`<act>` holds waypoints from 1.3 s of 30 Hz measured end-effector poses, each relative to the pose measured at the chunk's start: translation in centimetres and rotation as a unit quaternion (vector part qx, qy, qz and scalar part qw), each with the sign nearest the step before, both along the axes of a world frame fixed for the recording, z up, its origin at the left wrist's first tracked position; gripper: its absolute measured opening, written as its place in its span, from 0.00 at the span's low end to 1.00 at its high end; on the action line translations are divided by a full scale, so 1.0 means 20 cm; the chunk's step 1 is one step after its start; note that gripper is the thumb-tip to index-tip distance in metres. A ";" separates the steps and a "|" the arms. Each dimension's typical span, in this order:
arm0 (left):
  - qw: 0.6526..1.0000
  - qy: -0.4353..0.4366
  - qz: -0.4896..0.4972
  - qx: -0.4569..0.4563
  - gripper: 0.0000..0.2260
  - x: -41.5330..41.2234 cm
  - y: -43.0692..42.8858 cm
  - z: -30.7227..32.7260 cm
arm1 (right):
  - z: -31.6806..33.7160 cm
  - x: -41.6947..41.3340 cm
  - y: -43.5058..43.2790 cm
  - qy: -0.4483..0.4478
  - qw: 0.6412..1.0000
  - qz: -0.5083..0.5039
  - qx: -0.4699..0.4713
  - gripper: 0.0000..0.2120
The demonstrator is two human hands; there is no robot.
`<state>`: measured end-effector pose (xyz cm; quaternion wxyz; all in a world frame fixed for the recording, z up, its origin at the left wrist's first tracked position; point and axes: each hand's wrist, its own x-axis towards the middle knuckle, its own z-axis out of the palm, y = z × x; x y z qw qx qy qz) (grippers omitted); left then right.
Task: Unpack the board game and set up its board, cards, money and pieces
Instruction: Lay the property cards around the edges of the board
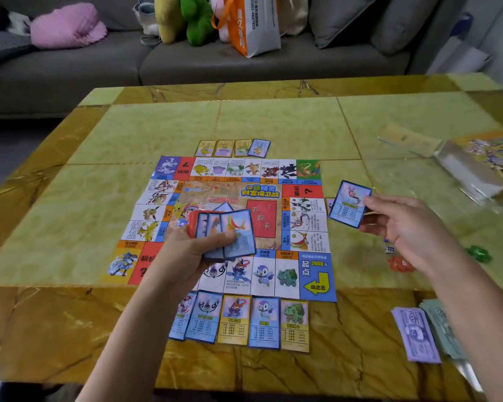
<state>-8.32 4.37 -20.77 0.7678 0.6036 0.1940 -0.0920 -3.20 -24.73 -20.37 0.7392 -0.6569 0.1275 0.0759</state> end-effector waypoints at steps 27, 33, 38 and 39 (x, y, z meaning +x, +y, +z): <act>1.000 0.001 -0.019 0.015 0.27 0.02 -0.16 -0.06 | -0.05 0.03 -0.21 0.011 0.970 0.134 -0.202 0.07; 1.000 0.006 -0.011 0.015 0.44 0.03 -0.14 -0.07 | -0.04 0.15 -0.23 -0.062 0.881 0.208 -0.421 0.09; 1.000 0.005 -0.018 0.023 0.44 0.04 -0.13 -0.08 | -0.10 0.16 -0.19 -0.080 0.859 0.221 -0.454 0.08; 1.000 0.004 -0.016 0.026 0.44 0.04 -0.12 -0.08 | -0.12 0.16 -0.18 -0.087 0.858 0.208 -0.461 0.07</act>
